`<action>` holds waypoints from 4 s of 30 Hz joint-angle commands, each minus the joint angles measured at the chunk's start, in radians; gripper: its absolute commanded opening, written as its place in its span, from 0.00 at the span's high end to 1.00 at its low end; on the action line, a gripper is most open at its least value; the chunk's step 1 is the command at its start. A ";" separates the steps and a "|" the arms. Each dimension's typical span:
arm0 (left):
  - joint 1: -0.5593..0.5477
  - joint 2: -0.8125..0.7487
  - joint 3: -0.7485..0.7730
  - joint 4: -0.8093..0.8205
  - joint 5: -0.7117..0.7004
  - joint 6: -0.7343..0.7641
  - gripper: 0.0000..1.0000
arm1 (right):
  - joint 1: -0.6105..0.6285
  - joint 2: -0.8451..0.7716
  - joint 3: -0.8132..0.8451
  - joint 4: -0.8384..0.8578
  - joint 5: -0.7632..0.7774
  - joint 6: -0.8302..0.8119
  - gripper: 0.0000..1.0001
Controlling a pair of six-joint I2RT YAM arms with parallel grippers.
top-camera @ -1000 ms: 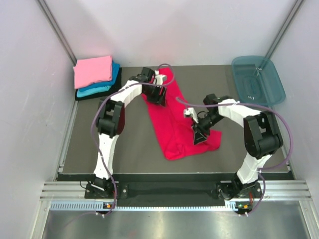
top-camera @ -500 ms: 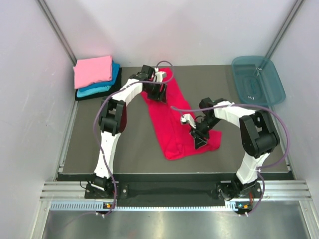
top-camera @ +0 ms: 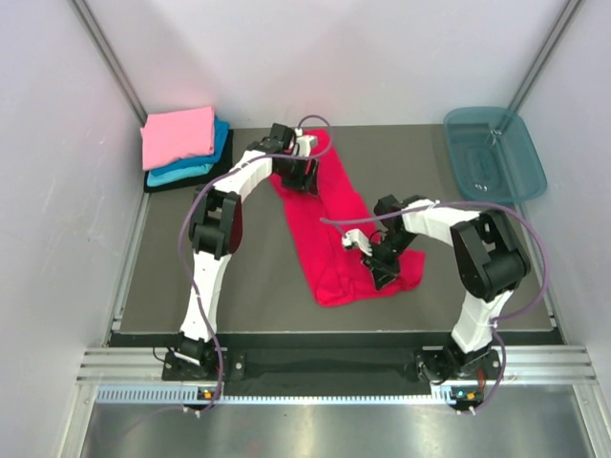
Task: Fold and stack the t-shirts
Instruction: Fold the tshirt
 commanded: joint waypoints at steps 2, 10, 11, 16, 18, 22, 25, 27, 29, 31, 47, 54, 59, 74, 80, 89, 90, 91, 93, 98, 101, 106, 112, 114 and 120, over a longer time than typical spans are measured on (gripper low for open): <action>0.028 0.005 0.038 0.026 -0.032 0.021 0.33 | 0.035 -0.169 -0.036 -0.032 0.011 -0.017 0.93; 0.028 -0.018 0.047 0.018 -0.055 0.050 0.33 | 0.146 -0.339 -0.142 -0.092 0.019 -0.002 0.93; 0.028 -0.030 0.044 0.017 -0.060 0.055 0.33 | 0.161 -0.347 -0.156 -0.098 0.011 -0.002 0.92; 0.028 -0.093 0.011 0.006 -0.071 0.076 0.32 | 0.301 -0.349 -0.242 -0.123 0.042 -0.023 0.90; 0.028 -0.110 -0.002 0.002 -0.083 0.085 0.32 | 0.331 -0.343 -0.240 -0.173 0.045 -0.052 0.82; 0.028 -0.157 -0.014 -0.001 -0.107 0.095 0.30 | 0.341 -0.368 -0.187 -0.261 0.059 -0.095 0.75; 0.028 -0.195 -0.016 -0.008 -0.146 0.091 0.27 | 0.304 -0.440 -0.131 -0.249 0.076 -0.071 0.76; 0.030 -0.225 -0.019 -0.008 -0.224 0.084 0.22 | 0.234 -0.456 -0.067 -0.221 0.057 -0.051 0.76; 0.047 -0.268 -0.048 -0.012 -0.256 0.053 0.20 | 0.133 -0.444 0.006 -0.182 0.033 0.030 0.76; 0.077 -0.307 -0.080 -0.009 -0.246 0.027 0.20 | 0.053 -0.438 0.042 -0.074 0.002 0.143 0.76; 0.183 -0.133 -0.082 0.155 -0.078 -0.349 0.27 | -0.260 0.050 0.433 0.340 -0.058 0.555 0.80; 0.183 0.002 0.021 0.167 -0.129 -0.337 0.35 | -0.293 0.130 0.476 0.330 -0.076 0.557 0.79; 0.180 0.062 0.067 0.198 -0.135 -0.320 0.58 | -0.302 0.164 0.501 0.357 -0.098 0.593 0.78; 0.136 0.306 0.374 0.321 -0.282 -0.179 1.00 | -0.303 0.225 0.505 0.400 -0.098 0.639 0.78; 0.134 0.309 0.441 0.367 -0.360 -0.125 0.79 | -0.302 0.223 0.498 0.397 -0.102 0.635 0.78; 0.131 -0.163 0.120 0.382 -0.262 -0.106 0.43 | -0.303 0.099 0.426 0.333 -0.101 0.572 0.77; 0.130 -0.268 0.054 0.384 -0.215 -0.105 0.43 | -0.303 0.054 0.412 0.319 -0.107 0.543 0.77; 0.130 -0.321 -0.086 0.385 -0.154 -0.099 0.44 | -0.303 0.027 0.374 0.294 -0.116 0.526 0.77; 0.122 -0.448 -0.204 0.352 -0.048 -0.102 0.44 | -0.303 -0.051 0.335 0.261 -0.125 0.456 0.76; 0.114 -0.547 -0.379 0.039 0.211 -0.119 0.48 | -0.297 -0.169 0.239 0.107 -0.188 0.328 0.75; 0.093 -0.609 -0.489 -0.023 0.363 -0.107 0.56 | -0.265 -0.223 0.185 0.047 -0.187 0.213 0.75; -0.103 -0.665 -0.597 -0.224 0.282 0.168 0.56 | -0.257 -0.355 0.042 0.063 -0.159 0.135 0.76; -0.467 -0.752 -0.698 -0.306 -0.144 0.364 0.60 | -0.287 -0.527 -0.107 0.107 -0.164 0.100 0.76; -0.490 -0.759 -0.707 -0.331 -0.163 0.354 0.59 | -0.287 -0.565 -0.110 0.078 -0.168 0.101 0.76; -0.533 -0.759 -0.807 -0.287 -0.192 0.352 0.58 | -0.293 -0.713 -0.159 0.108 -0.118 0.138 0.76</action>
